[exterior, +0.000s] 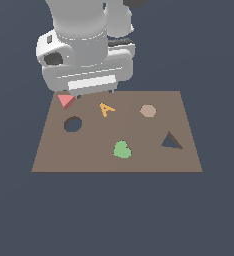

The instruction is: Insert a designated object into the corresponding slot on a board.

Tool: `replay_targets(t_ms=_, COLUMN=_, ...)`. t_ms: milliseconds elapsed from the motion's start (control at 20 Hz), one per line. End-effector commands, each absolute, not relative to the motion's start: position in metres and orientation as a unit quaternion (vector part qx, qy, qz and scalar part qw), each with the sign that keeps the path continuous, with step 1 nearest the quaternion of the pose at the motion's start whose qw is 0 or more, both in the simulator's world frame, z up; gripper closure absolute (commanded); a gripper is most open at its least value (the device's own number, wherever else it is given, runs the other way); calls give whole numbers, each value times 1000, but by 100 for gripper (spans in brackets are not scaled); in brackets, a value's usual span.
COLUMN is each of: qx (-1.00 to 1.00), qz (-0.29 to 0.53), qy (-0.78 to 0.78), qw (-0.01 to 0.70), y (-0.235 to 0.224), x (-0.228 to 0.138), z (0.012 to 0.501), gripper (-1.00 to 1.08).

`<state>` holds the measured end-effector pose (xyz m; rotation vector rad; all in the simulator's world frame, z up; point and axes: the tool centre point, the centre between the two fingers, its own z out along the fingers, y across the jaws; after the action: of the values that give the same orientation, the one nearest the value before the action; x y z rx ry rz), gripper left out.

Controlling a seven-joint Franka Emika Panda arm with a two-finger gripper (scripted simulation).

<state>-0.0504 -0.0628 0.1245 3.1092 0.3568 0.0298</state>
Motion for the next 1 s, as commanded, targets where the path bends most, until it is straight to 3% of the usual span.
replay_targets(t_ms=0, qx=990, qz=8, qy=137, qw=5, y=-78, x=-61, z=113, gripper=-92)
replay_targets(t_ms=950, qx=966, qz=1, qy=258, qw=0, y=-166, x=-100, z=54, gripper=-92)
